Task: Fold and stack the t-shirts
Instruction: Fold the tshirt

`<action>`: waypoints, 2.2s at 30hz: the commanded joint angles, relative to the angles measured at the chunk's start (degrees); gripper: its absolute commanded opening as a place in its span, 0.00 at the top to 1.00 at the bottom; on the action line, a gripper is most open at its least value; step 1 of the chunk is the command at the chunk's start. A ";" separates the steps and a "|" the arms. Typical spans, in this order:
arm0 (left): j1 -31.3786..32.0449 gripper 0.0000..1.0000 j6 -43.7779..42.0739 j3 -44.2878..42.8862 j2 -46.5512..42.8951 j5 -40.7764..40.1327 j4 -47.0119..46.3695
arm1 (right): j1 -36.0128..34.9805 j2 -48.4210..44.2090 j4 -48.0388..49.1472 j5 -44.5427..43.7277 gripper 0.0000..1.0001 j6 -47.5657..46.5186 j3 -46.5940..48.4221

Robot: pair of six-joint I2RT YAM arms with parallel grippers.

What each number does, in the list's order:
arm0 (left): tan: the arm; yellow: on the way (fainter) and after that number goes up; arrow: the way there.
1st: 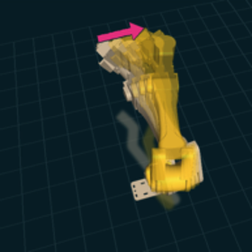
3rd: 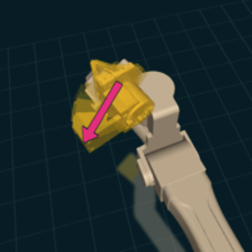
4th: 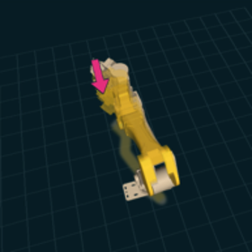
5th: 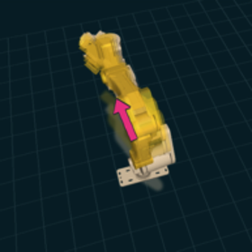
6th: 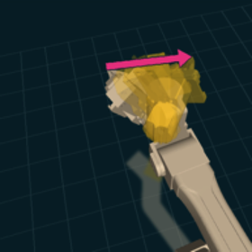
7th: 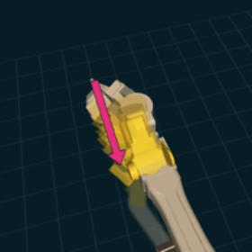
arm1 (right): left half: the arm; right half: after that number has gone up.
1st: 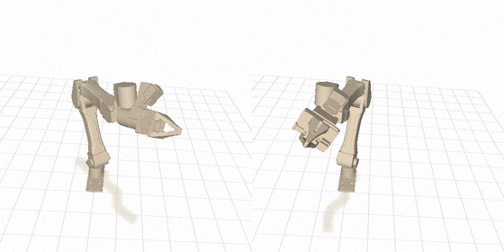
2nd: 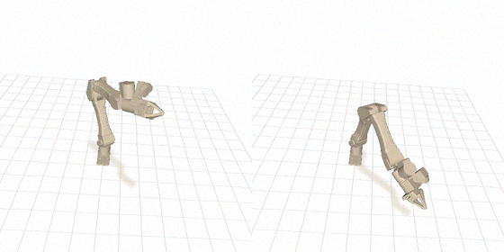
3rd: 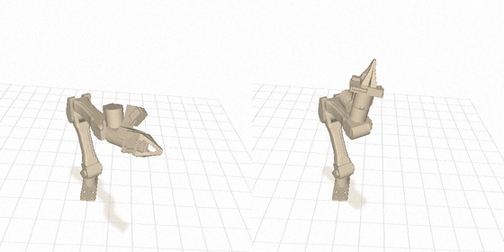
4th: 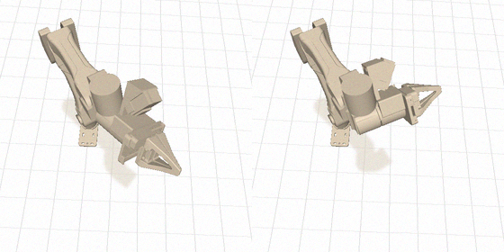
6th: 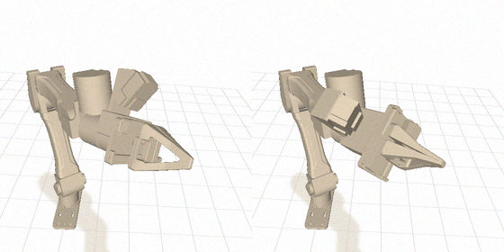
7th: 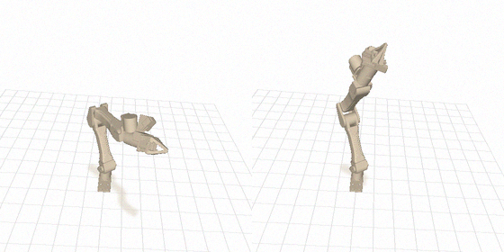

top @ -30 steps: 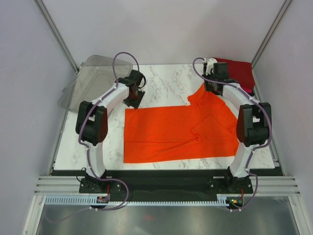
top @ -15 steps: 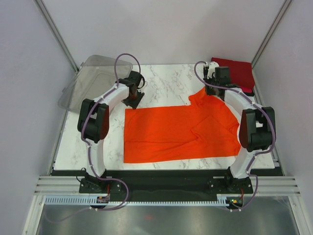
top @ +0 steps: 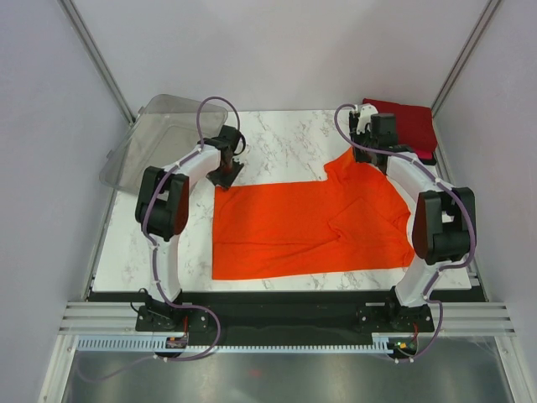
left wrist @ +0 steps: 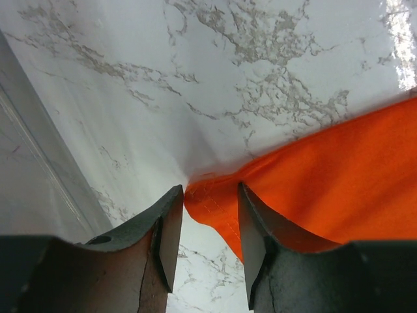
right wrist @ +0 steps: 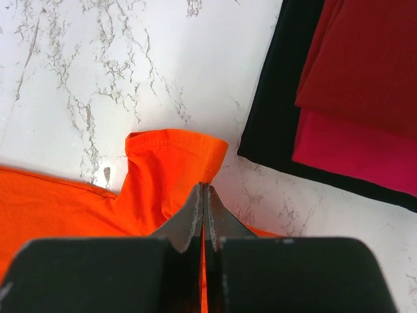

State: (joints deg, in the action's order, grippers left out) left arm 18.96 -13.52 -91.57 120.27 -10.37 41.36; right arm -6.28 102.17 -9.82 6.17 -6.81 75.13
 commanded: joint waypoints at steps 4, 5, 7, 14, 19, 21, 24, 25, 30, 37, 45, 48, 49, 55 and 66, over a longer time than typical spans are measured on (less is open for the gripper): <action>-0.33 0.55 -2.65 -2.03 2.51 0.35 -1.46 | -0.31 -3.03 2.53 0.33 1.00 -0.05 -1.83; -0.33 0.55 -2.31 -1.95 2.52 0.79 -1.46 | -0.39 -2.94 2.44 0.33 1.00 -0.13 -1.92; -0.42 0.59 -2.30 -1.60 2.95 1.14 -1.46 | -0.40 -2.94 2.53 0.24 1.00 -0.22 -2.18; -0.24 0.97 -1.16 -2.82 1.55 1.49 -1.29 | -0.40 -3.12 2.62 -1.59 1.00 0.12 -2.89; 0.90 0.98 1.47 -4.76 0.41 1.15 -0.05 | -0.31 -3.64 2.79 -7.49 1.00 3.90 -3.76; 1.69 0.98 1.92 -3.62 -0.99 0.44 -0.06 | -0.31 -4.08 3.23 -7.58 1.00 4.96 -4.72; 1.69 0.98 2.53 -0.90 -3.36 -0.44 -0.58 | -0.39 -5.14 4.11 -10.03 1.00 6.10 -6.48; 1.69 0.98 2.62 -0.20 -3.98 -0.70 -0.84 | -0.31 -5.92 4.72 -11.00 1.00 6.19 -7.01; 1.61 0.98 2.88 4.55 -7.85 -1.32 -2.78 | 0.39 -7.16 4.81 -16.63 1.00 6.81 -9.74; 1.61 0.98 4.11 8.25 -11.89 -2.46 -4.10 | 1.54 -12.25 6.92 -18.74 1.00 9.88 -14.05; 1.69 0.98 5.78 12.29 -16.03 -0.70 -4.19 | 1.54 -17.26 5.96 -21.55 1.00 13.66 -17.20; 1.78 0.98 6.66 13.78 -17.08 -0.44 -4.36 | 1.71 -20.60 5.96 -22.60 1.00 14.28 -19.41; 1.69 0.98 7.27 13.96 -17.35 -0.53 -4.28 | 1.80 -21.13 5.70 -23.05 1.00 14.45 -19.85; 2.75 0.98 9.38 15.72 -20.33 -1.06 -3.22 | 4.08 -26.40 3.15 -22.61 1.00 18.22 -22.92; 7.40 0.98 11.76 19.06 -24.73 -2.11 -1.99 | 5.93 -35.80 -1.07 -18.39 1.00 26.23 -28.46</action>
State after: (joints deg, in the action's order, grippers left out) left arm 25.54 -4.84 -73.08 98.65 -11.03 39.03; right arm -0.43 70.04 -9.87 -12.56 15.35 48.66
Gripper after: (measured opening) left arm 0.034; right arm 0.010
